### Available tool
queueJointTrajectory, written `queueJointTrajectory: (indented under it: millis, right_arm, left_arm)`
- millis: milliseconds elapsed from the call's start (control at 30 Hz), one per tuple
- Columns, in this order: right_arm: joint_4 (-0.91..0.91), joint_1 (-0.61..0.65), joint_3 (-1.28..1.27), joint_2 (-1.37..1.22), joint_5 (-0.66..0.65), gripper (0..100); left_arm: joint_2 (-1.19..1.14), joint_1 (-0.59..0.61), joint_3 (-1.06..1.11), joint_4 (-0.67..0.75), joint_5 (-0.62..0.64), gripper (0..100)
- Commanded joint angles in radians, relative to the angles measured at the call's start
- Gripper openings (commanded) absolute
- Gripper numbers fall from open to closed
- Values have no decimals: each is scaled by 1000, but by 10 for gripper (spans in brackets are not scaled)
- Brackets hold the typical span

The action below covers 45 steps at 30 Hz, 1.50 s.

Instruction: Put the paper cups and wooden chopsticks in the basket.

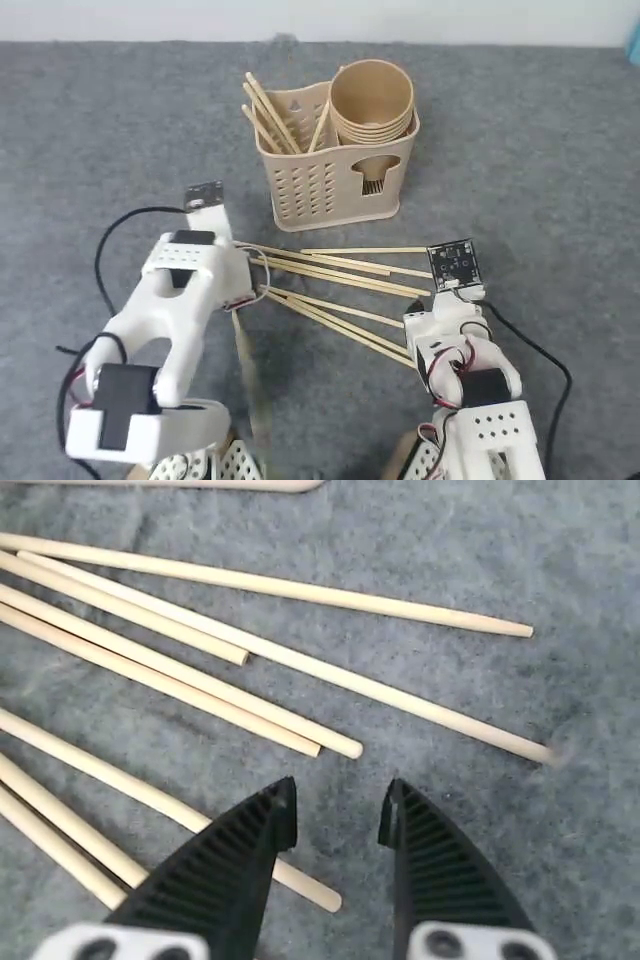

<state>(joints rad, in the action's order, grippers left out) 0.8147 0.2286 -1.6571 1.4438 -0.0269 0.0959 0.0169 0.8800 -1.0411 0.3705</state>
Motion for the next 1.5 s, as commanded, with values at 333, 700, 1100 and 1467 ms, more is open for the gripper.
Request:
queueJointTrajectory:
  millis: [333, 700, 1100, 1467]
  right_arm:
    - [-5, -15, 12, 16, -9, 141]
    - [-7, -18, 12, 16, -11, 141]
    - [-33, -19, 11, 16, -9, 140]
    - [-33, -19, 11, 16, -11, 140]
  left_arm:
    - [8, -15, -196, -6, -15, 12]
    - [8, 129, -593, -247, -18, 12]
    - [21, 249, -1181, -462, -20, 12]
    - [341, 219, -1443, -295, -195, 12]
